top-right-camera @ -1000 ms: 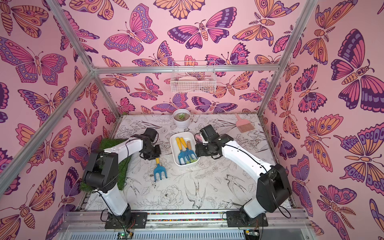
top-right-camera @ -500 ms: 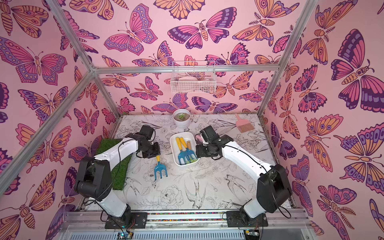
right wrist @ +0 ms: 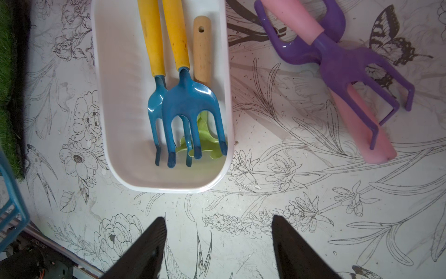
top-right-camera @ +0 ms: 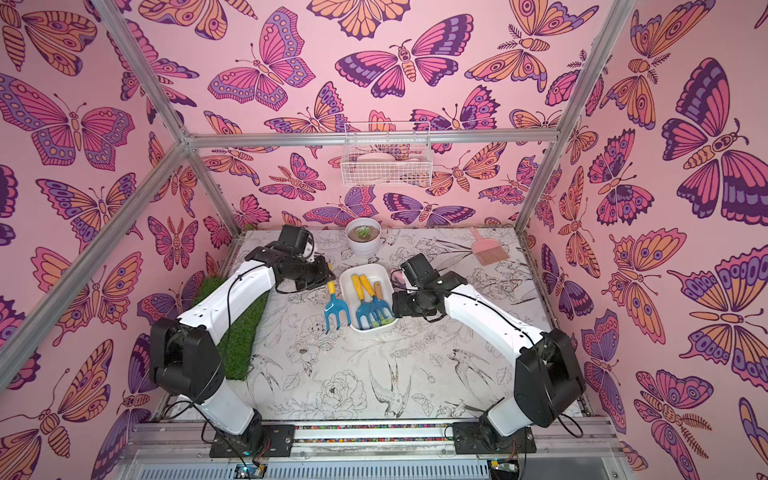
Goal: Put the rake into the storage box
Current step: Place the rake in the storage box.
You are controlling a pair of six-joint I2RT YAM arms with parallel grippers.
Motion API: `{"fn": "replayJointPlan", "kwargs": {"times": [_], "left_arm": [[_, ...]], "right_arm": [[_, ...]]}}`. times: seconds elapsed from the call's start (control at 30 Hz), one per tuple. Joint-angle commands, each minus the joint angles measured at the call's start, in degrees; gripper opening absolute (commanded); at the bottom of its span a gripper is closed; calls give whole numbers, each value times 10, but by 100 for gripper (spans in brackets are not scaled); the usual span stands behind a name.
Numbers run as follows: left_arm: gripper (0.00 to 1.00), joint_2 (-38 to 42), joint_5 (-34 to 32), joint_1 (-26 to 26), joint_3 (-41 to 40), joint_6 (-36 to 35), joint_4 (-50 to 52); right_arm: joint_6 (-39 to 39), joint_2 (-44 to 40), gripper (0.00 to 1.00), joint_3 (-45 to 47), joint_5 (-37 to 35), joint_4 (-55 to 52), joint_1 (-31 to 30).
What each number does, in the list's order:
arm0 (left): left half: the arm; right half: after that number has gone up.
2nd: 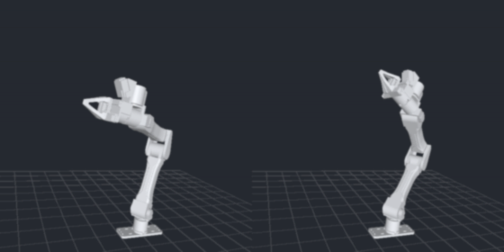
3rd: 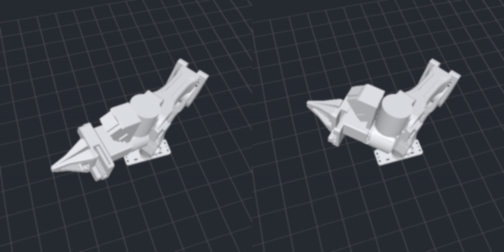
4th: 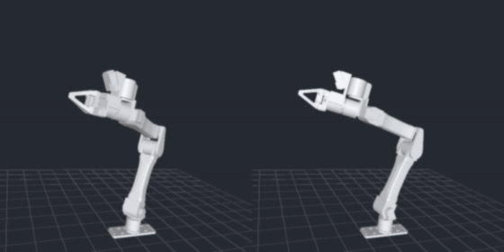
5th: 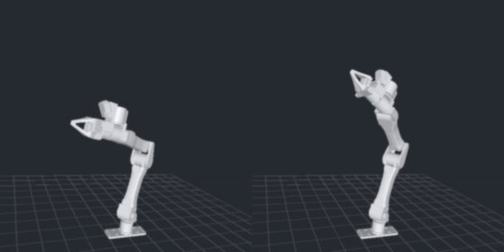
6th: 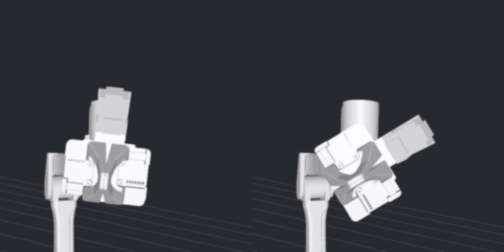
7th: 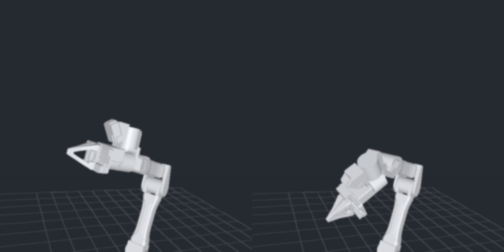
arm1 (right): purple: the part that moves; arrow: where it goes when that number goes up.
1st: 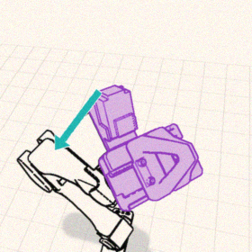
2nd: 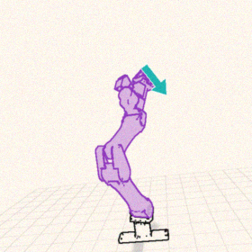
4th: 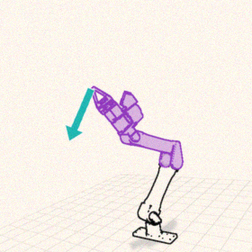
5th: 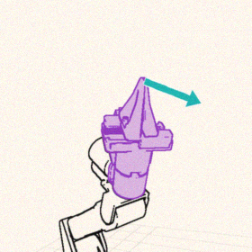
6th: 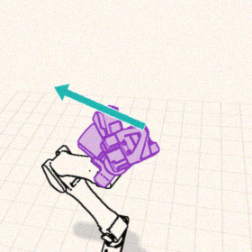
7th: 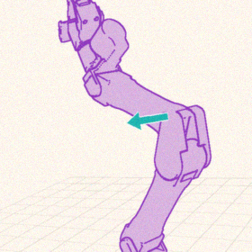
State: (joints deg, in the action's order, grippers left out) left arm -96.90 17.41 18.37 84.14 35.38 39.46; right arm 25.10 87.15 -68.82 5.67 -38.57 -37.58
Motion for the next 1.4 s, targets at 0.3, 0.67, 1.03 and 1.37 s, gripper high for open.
{"fn": "replayJointPlan", "kwargs": {"times": [0.3,0.67,1.03,1.37], "left_arm": [[0,-138,14,31,117,34,-2],[0,-203,11,42,116,53,-41],[3,-215,18,47,104,60,-57],[37,-124,0,50,55,42,-56]], "right_arm": [[4,-22,73,-16,-4,-15,12],[-2,-21,73,-23,-4,-24,20],[-7,-22,74,-21,-2,-28,28],[-14,-30,76,-19,-11,-24,41]]}}
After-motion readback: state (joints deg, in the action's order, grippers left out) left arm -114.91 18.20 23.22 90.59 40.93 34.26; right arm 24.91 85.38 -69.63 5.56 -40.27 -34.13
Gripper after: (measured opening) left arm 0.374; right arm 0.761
